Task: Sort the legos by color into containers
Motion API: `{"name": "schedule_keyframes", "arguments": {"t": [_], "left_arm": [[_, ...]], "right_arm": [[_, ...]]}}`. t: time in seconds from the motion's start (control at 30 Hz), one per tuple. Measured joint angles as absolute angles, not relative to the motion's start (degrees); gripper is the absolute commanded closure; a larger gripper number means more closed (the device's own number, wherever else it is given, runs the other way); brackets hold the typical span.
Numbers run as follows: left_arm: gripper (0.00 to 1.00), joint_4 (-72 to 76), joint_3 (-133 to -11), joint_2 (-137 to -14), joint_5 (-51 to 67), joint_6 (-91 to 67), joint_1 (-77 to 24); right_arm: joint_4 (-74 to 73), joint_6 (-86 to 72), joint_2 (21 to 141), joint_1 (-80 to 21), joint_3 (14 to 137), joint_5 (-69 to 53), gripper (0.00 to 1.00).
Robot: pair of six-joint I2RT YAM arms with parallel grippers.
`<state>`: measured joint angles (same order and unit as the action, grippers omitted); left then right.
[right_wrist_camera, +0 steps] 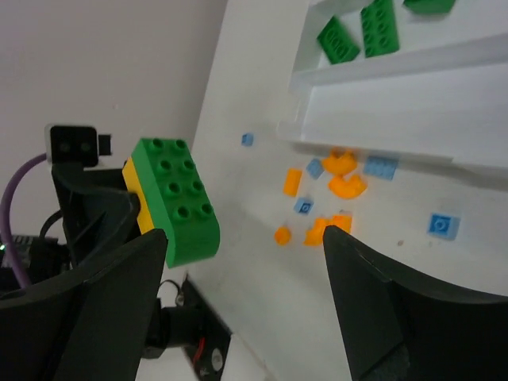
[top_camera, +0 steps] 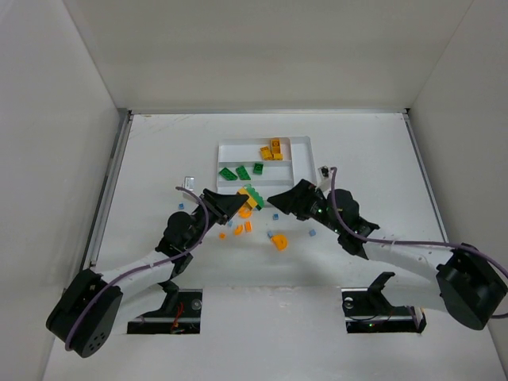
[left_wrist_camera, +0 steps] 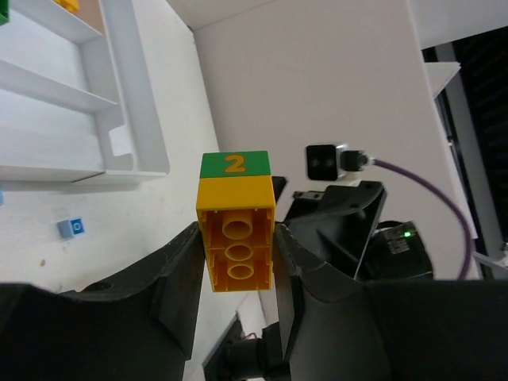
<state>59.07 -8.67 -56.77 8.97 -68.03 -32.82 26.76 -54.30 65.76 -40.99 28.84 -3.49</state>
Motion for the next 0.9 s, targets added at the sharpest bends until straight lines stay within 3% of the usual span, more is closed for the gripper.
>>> {"name": "schedule_keyframes", "arguments": {"t": [0.17,0.33,0.63,0.9], "left_arm": [[0.79,63.20,-8.73,-57.67,10.04,-71.53,-32.40],[0.79,64.95,-8.73,-57.67,10.35,-73.19,-32.58],[0.79,67.09,-8.73,-57.91,10.33,-75.13,-33.58],[0.79,68.38,-8.73,-58.35,10.48,-76.55,-33.58]], "right_arm": [[37.74,-60.82,69.08,-43.16,26.24,-7.42,0.08],[47.16,-64.73,72.31,-44.10,26.26,-9.89,0.14],[58.11,-71.70,78.85,-44.29,26.26,-13.13,0.36],[62.81,-74.72,80.40,-44.29,26.26,-13.56,0.40]]}}
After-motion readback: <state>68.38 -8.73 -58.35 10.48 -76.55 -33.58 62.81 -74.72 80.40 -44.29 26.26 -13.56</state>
